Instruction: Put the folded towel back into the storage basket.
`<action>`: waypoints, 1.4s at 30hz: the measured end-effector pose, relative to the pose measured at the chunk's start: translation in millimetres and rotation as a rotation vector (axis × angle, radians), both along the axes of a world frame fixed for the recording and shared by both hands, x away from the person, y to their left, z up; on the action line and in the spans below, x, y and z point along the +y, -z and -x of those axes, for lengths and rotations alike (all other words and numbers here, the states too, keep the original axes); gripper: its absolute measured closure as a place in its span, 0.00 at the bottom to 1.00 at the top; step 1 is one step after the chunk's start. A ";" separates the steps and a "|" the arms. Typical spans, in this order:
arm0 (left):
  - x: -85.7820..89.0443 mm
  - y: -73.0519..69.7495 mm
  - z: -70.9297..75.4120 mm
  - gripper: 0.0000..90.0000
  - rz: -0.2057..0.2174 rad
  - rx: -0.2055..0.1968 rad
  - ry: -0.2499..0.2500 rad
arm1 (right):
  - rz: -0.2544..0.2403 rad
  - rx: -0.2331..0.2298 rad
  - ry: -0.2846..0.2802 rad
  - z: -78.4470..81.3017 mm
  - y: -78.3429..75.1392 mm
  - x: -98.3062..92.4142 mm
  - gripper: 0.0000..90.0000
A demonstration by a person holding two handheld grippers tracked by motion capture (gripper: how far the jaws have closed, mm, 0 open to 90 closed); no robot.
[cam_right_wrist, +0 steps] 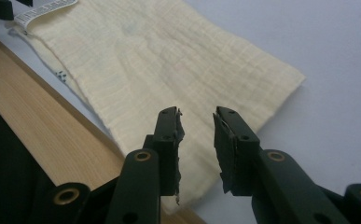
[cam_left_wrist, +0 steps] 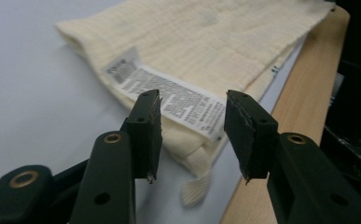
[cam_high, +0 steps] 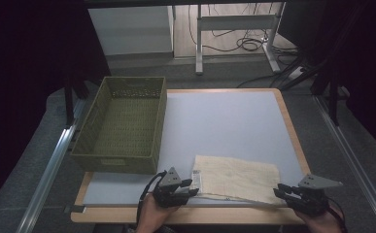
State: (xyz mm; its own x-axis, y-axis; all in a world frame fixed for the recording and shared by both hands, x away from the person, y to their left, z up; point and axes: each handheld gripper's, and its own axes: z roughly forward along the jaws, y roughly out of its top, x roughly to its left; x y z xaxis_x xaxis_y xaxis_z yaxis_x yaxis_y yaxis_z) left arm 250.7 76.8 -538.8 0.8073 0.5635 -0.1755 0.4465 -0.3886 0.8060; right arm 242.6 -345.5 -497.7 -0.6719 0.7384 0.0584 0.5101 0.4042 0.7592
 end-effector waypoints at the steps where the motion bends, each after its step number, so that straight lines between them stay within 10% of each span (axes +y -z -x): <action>1: -3.5 1.6 -1.1 0.64 -0.020 -0.001 0.007 | -0.001 0.003 0.000 -1.0 0.9 0.9 0.78; 6: -11.7 6.1 -3.0 0.83 -0.094 -0.028 0.011 | -0.006 0.005 0.001 -2.1 4.2 1.0 0.78; 12: -6.7 -8.1 2.3 0.99 -0.051 -0.052 0.017 | -0.014 0.007 0.016 -2.5 5.1 -3.2 0.78; 19: -9.8 0.2 10.0 0.90 -0.086 0.024 0.074 | -0.012 0.005 0.014 -4.3 5.5 -1.9 0.78; 24: -1.7 -12.6 4.6 0.59 -0.021 -0.025 0.007 | -0.010 -0.002 0.026 -9.2 2.2 -2.9 0.73; 42: -18.6 -11.2 -99.5 0.63 -0.082 0.006 -0.221 | 0.018 -0.039 0.147 -76.3 0.5 -5.2 0.68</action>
